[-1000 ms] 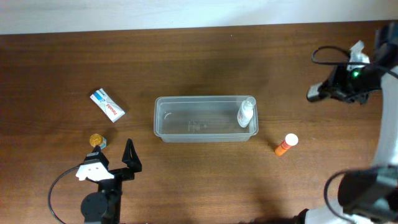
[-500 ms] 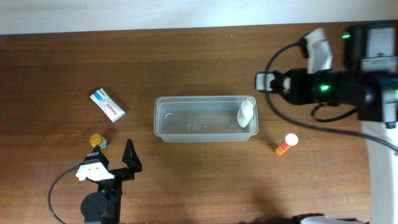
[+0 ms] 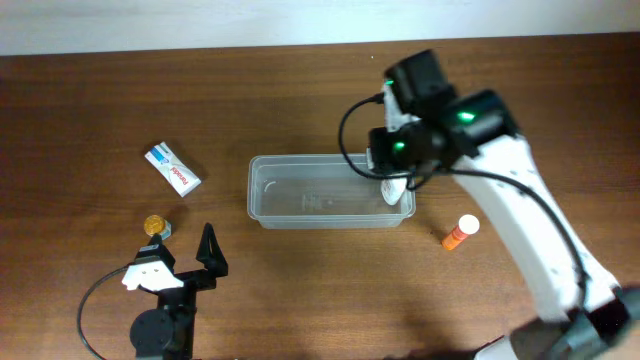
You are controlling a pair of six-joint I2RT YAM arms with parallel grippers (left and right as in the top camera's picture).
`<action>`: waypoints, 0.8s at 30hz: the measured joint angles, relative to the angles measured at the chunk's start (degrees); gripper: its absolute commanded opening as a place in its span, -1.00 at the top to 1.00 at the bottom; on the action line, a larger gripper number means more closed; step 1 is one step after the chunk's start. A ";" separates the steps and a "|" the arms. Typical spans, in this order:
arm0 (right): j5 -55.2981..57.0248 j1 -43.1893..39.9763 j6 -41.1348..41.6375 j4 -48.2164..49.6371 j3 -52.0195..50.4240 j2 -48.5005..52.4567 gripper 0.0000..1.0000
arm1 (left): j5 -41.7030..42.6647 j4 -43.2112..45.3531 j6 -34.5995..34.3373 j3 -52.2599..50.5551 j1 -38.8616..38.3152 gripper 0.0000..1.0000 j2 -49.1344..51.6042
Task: Pack container
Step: 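Carry the dark bottle with the right gripper into the container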
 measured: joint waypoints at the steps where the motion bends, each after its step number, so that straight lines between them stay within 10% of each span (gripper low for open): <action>1: 0.72 0.50 0.83 0.07 -0.04 1.31 0.53 | 0.00 0.00 0.00 0.00 0.00 -0.99 0.00; 24: 4.50 1.88 6.25 7.61 -5.57 14.25 0.53 | 0.00 0.02 0.00 0.00 0.00 -0.99 0.00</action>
